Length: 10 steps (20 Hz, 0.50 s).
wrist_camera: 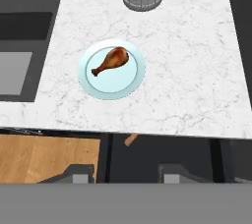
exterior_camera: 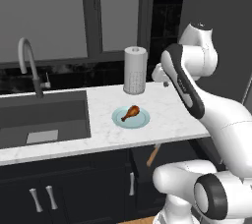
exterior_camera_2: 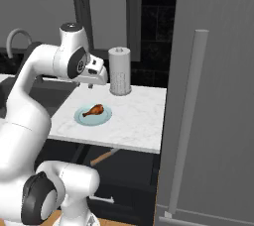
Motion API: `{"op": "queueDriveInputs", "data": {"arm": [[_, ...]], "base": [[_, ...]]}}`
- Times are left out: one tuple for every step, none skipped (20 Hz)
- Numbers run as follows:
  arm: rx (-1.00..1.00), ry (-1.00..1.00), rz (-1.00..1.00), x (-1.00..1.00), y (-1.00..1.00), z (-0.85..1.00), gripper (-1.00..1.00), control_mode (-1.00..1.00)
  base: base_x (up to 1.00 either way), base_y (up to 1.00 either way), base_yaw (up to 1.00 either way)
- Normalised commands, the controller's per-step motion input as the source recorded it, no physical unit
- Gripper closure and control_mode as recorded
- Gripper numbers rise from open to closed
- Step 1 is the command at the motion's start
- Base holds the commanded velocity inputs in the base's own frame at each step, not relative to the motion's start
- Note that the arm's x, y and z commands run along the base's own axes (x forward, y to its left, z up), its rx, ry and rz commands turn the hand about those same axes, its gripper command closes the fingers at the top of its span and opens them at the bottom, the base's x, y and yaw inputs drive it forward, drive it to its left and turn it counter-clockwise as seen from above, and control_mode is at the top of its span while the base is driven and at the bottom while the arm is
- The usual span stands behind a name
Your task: Pick up the knife from the drawer and place it on the cutting board. Then place the meat from the plate to the cutting board.
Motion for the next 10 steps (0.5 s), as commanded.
{"op": "queueDriveInputs", "data": {"arm": [[0.00, 0.00, 0.00, -0.14, 0.00, 0.00, -1.00, -1.00], [0.00, 0.00, 0.00, -0.34, -0.11, 0.00, -1.00, -1.00], [0.00, 0.00, 0.00, -0.68, -0.21, 0.00, -1.00, -1.00], [0.00, 0.00, -0.01, -1.00, -0.29, -0.03, -1.00, -1.00], [0.04, 0.00, -0.01, -1.00, -0.36, -0.05, -1.00, -1.00], [0.02, 0.00, 0.00, -1.00, -0.41, -0.10, -1.00, -1.00], [0.00, 0.00, 0.00, -1.00, -0.45, -0.19, -1.00, -1.00], [0.00, 0.00, 0.00, -1.00, -0.49, -0.20, -1.00, -1.00], [0.00, 0.00, 0.00, -1.00, -0.49, -0.20, -1.00, -1.00], [0.00, 0.00, 0.00, -1.00, -0.49, -0.22, -1.00, -1.00]], "base": [[0.00, 0.00, 0.00], [0.00, 0.00, 0.00], [0.00, 0.00, 0.00], [0.00, 0.00, 0.00], [0.00, 0.00, 0.00], [0.00, 0.00, 0.00], [0.00, 0.00, 0.00], [0.00, 0.00, 0.00], [0.00, 0.00, 0.00], [0.00, 0.00, 0.00]]}}
